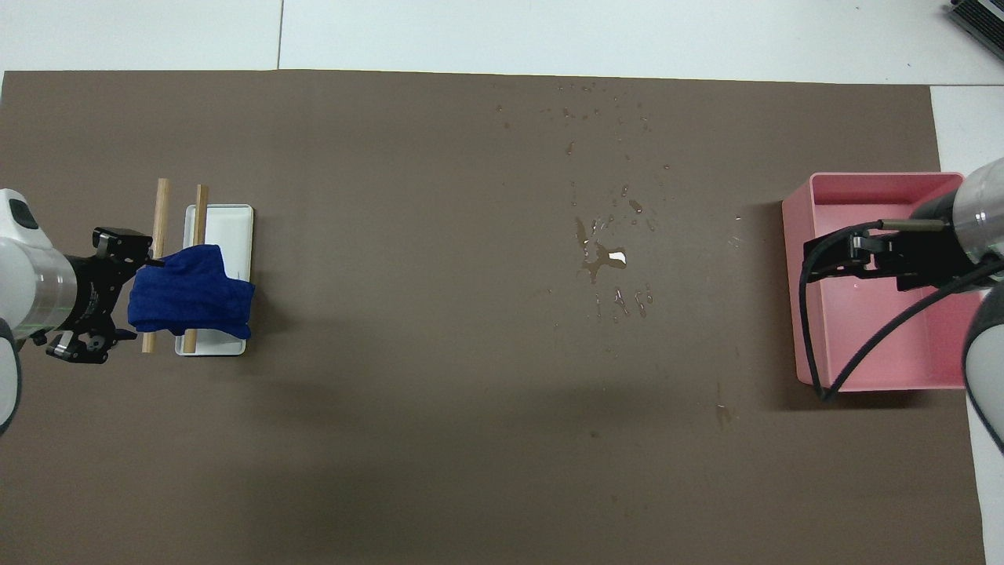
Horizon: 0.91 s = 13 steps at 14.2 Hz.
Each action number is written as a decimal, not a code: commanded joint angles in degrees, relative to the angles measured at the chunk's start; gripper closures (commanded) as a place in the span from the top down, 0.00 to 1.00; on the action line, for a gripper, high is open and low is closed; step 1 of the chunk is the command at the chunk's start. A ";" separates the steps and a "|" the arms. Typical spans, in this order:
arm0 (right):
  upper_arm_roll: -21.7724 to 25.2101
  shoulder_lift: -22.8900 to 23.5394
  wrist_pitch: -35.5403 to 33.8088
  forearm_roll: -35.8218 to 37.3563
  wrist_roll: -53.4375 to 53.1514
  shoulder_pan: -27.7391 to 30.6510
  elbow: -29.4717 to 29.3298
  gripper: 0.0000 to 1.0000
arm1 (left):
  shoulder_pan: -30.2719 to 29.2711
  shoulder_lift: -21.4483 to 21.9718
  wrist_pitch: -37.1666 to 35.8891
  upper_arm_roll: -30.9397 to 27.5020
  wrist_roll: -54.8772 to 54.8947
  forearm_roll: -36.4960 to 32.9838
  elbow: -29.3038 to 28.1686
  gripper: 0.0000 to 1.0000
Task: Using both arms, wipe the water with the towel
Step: 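Reach the left gripper down to the blue towel on the white tray, then grasp the blue towel with the left gripper and lift it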
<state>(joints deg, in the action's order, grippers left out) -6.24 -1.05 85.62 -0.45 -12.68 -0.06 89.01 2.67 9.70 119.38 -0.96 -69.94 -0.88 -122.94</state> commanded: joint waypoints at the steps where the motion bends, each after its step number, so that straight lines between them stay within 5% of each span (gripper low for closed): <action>1: -0.35 -1.49 0.42 -0.96 -0.15 0.68 1.78 1.00 | -0.56 -0.46 6.28 -0.18 -2.74 -0.96 -3.44 1.00; 8: -0.35 -1.50 0.51 -0.87 -0.41 0.50 1.78 1.00 | -3.47 -3.10 16.84 -0.09 -10.19 -0.96 -8.98 1.00; 13: -0.35 -1.58 0.51 -0.87 -0.59 0.50 1.78 1.00 | -1.09 -4.33 15.70 -0.09 -15.31 -0.96 -7.14 1.00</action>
<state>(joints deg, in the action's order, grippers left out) -6.24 -1.14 85.62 -0.48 -12.68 -0.10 89.07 0.10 6.45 134.59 -0.77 -82.88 -0.93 -130.60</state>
